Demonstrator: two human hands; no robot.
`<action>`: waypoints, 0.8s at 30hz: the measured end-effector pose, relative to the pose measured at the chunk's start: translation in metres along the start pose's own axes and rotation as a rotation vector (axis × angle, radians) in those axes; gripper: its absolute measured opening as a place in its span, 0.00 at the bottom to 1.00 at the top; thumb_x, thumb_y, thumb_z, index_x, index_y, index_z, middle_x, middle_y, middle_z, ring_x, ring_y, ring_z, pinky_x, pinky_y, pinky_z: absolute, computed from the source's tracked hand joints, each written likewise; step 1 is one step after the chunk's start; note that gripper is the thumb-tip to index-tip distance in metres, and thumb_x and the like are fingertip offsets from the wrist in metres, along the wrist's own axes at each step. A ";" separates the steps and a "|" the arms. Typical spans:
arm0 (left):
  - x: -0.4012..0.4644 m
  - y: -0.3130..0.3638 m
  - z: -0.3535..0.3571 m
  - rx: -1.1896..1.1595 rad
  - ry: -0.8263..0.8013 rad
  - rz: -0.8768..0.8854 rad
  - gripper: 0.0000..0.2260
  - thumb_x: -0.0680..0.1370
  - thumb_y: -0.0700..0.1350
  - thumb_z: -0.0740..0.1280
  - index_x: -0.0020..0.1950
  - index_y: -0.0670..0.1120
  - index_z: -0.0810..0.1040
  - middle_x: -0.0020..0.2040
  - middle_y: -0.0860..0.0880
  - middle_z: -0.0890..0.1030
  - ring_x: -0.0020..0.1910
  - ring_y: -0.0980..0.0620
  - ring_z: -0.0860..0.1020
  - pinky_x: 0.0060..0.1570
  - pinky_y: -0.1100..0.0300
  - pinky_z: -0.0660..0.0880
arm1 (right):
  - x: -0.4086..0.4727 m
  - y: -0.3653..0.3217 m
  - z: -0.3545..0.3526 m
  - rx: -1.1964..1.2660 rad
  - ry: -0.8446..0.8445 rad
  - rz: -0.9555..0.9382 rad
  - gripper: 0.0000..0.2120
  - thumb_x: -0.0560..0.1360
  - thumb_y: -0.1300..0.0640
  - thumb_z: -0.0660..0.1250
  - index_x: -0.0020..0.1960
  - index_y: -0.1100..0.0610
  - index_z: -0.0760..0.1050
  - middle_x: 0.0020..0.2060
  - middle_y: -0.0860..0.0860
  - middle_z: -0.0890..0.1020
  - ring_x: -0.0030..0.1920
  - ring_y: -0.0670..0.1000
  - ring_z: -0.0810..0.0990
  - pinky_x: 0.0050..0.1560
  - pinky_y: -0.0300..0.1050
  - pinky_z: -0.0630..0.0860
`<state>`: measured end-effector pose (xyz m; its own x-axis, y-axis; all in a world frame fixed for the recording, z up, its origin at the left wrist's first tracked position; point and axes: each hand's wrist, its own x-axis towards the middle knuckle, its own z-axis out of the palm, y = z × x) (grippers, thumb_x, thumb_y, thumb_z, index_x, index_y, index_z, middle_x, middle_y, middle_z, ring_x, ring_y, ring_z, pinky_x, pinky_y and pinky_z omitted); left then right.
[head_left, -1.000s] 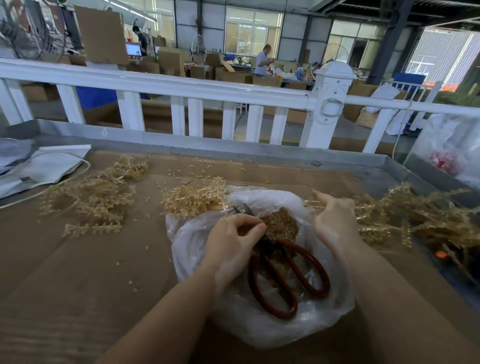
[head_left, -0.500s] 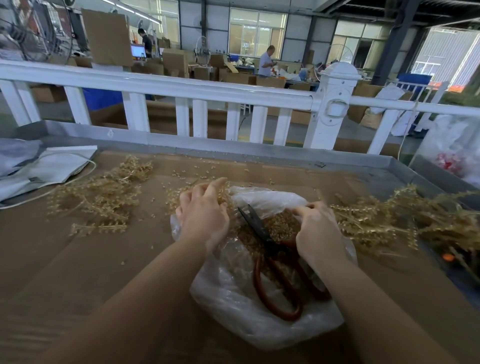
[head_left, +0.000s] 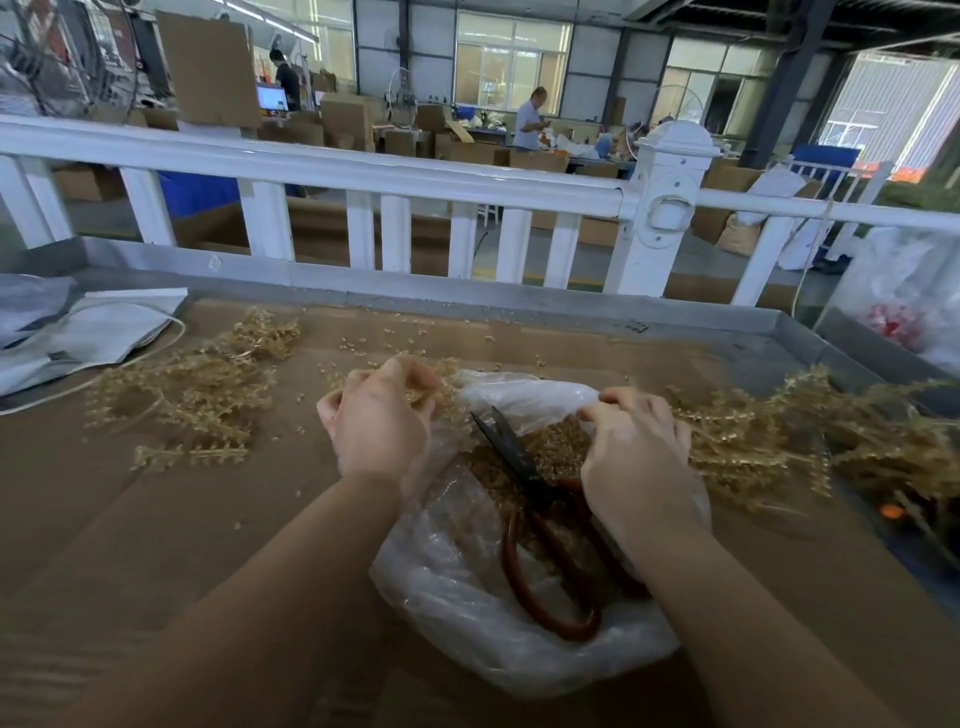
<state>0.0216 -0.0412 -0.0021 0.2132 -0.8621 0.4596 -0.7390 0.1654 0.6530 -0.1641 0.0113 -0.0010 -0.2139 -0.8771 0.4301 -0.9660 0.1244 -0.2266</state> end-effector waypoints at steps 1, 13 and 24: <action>0.001 0.001 -0.002 -0.049 0.023 -0.033 0.07 0.75 0.48 0.70 0.41 0.57 0.73 0.41 0.58 0.78 0.49 0.54 0.74 0.47 0.62 0.52 | 0.000 -0.004 0.000 0.012 0.030 -0.022 0.19 0.78 0.64 0.56 0.63 0.52 0.76 0.67 0.49 0.71 0.66 0.51 0.62 0.64 0.46 0.54; -0.009 0.001 -0.002 -0.624 -0.149 -0.073 0.12 0.72 0.35 0.72 0.37 0.49 0.72 0.37 0.51 0.79 0.39 0.55 0.78 0.43 0.69 0.74 | -0.001 -0.041 0.001 0.501 -0.255 -0.132 0.21 0.79 0.58 0.62 0.71 0.50 0.68 0.67 0.46 0.73 0.68 0.48 0.67 0.65 0.37 0.60; -0.015 -0.001 -0.005 -0.369 -0.282 0.153 0.15 0.73 0.42 0.72 0.55 0.55 0.73 0.49 0.61 0.78 0.56 0.55 0.75 0.56 0.62 0.68 | 0.010 -0.068 0.020 0.670 -0.238 0.015 0.06 0.78 0.62 0.64 0.51 0.59 0.80 0.48 0.53 0.83 0.51 0.53 0.80 0.54 0.46 0.74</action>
<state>0.0226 -0.0262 -0.0067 -0.0996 -0.9024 0.4193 -0.4618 0.4152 0.7838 -0.0980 -0.0150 0.0009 -0.1153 -0.9647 0.2369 -0.6499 -0.1071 -0.7524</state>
